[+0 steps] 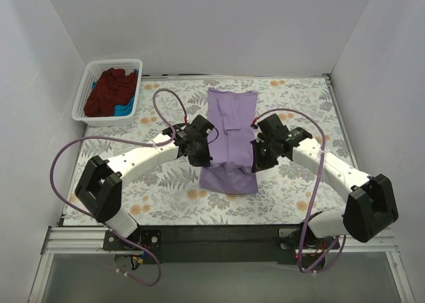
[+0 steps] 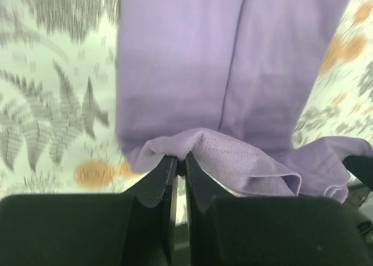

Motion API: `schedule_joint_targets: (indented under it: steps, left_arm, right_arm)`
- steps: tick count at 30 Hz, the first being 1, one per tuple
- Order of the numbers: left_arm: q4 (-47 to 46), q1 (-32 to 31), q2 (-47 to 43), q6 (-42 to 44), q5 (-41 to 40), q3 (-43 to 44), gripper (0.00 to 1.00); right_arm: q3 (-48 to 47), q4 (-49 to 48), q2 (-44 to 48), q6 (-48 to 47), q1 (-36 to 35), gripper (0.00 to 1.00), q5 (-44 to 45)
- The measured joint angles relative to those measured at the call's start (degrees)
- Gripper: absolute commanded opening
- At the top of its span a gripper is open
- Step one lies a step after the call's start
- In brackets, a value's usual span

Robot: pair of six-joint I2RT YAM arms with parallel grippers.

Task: Fold and stack the t-shirts
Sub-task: Fold the tshirt

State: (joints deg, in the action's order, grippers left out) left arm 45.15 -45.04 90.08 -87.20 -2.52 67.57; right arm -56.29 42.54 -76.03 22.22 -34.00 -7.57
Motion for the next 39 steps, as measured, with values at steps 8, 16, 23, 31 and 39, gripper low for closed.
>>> schedule_joint_targets:
  steps: [8,16,23,31,39]
  left_arm:
    - [-4.90,5.95,9.60,7.34,-2.05,10.40,0.00]
    - [-7.61,10.45,16.37,12.07,-2.71,18.49,0.00]
    - [-10.19,12.61,21.38,14.43,-2.58,21.35,0.00]
    - [-11.80,14.27,24.20,15.04,-2.14,21.40,0.00]
    - [-14.86,14.99,27.45,15.50,-2.01,21.40,0.06]
  right_arm:
    - [-10.82,-0.37,-10.03,-6.71,7.08,0.01,0.11]
    - [-18.23,-0.24,-17.64,-10.51,14.32,0.01,-0.33]
    - [-23.56,-0.39,-23.80,-11.74,16.81,0.01,-1.90]
    - [-27.82,-0.87,-30.05,-12.09,17.05,0.01,-3.17]
    - [-28.37,-3.17,-34.25,-12.55,17.07,0.01,-2.73]
